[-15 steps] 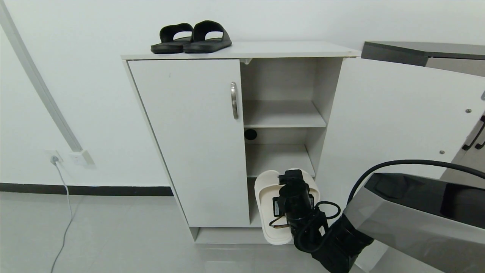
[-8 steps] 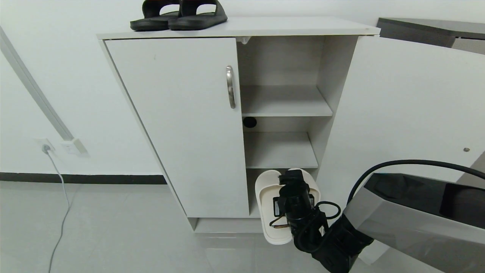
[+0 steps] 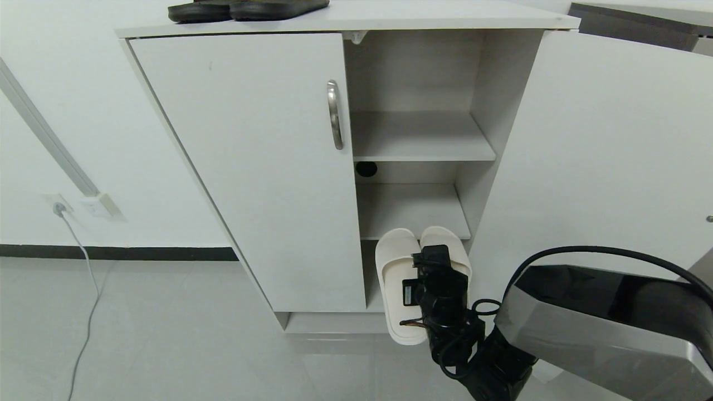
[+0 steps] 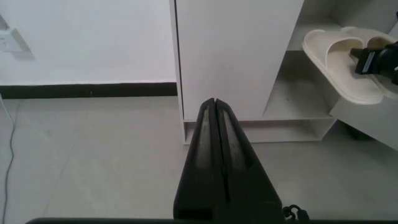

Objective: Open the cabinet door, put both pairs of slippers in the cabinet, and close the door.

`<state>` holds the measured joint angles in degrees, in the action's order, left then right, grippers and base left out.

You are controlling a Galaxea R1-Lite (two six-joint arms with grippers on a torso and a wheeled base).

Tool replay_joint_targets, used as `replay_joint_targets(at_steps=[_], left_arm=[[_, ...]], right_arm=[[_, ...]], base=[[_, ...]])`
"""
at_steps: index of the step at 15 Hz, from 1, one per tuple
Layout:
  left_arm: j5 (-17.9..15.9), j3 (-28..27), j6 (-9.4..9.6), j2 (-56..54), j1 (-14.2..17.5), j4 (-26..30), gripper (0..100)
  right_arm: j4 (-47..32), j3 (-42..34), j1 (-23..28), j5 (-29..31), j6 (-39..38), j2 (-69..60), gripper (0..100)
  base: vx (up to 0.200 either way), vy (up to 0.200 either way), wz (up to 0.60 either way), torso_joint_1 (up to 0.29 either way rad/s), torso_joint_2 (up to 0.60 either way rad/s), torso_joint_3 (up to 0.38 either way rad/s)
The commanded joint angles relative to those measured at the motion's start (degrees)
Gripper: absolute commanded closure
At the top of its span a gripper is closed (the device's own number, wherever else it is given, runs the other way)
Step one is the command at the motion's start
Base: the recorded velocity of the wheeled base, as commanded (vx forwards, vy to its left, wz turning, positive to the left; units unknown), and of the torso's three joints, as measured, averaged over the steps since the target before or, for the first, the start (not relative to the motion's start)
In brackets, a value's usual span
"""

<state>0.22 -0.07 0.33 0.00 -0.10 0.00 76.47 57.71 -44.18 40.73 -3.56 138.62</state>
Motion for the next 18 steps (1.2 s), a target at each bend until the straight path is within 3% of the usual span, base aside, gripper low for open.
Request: replay_joint_targets(at_steps=[1, 11, 18], left_arm=[[0.1, 0.0, -0.07, 0.1, 0.0, 0.0, 100], [0.1, 0.0, -0.07, 0.1, 0.0, 0.0, 100], [0.1, 0.0, -0.07, 0.1, 0.0, 0.0, 100]], right_arm=[[0.2, -0.2, 0.2, 0.0, 0.0, 1.5, 100], [0.9, -0.1, 0.2, 0.0, 0.0, 1.2, 100], [1.0, 0.0, 0.4, 0.0, 0.0, 1.1, 100]], base=[[0.0, 0.0, 0.0, 0.0, 0.0, 0.0], [0.0, 0.0, 0.0, 0.0, 0.0, 0.0], [0.2, 0.0, 0.0, 0.004, 0.0, 0.002]])
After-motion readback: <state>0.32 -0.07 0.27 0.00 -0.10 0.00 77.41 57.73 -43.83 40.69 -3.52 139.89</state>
